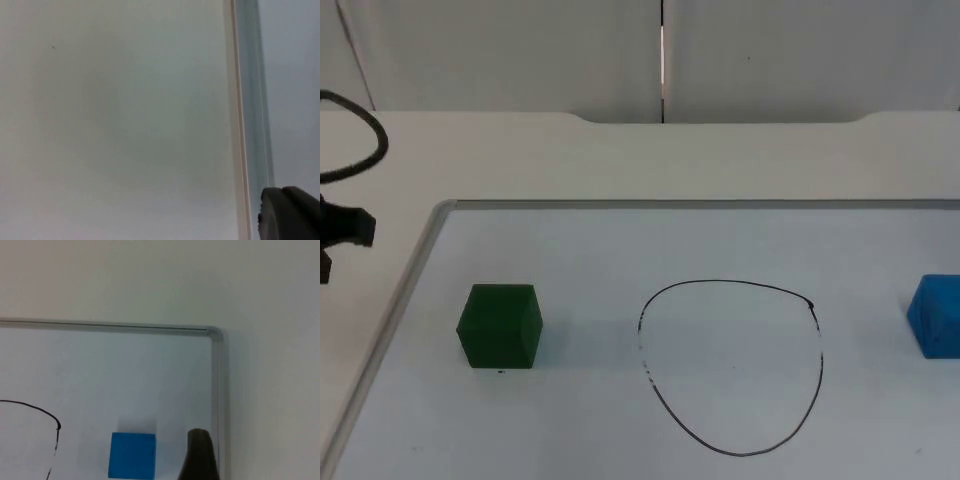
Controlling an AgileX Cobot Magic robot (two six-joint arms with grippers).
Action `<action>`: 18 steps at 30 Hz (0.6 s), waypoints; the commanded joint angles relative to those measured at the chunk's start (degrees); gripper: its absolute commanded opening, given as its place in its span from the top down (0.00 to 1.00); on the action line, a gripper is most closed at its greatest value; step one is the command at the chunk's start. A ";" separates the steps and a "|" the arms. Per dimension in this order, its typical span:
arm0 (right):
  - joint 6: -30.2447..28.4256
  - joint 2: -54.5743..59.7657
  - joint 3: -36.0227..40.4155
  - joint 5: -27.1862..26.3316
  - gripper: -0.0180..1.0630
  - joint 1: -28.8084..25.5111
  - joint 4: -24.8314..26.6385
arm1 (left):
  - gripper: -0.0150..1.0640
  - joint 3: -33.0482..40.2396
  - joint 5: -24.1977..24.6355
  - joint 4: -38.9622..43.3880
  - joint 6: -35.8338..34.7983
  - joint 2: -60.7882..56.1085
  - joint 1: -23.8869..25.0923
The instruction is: Push the two cubes into the marked area.
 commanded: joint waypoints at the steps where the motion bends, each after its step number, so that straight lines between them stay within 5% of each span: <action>1: -0.72 -0.13 -0.42 -0.23 0.46 0.26 0.15 | 0.99 -1.22 -0.84 0.28 1.03 2.07 0.12; 18: -0.72 -0.13 -0.42 0.21 0.46 0.26 1.22 | 0.99 -7.92 4.46 -1.33 3.51 12.43 -1.72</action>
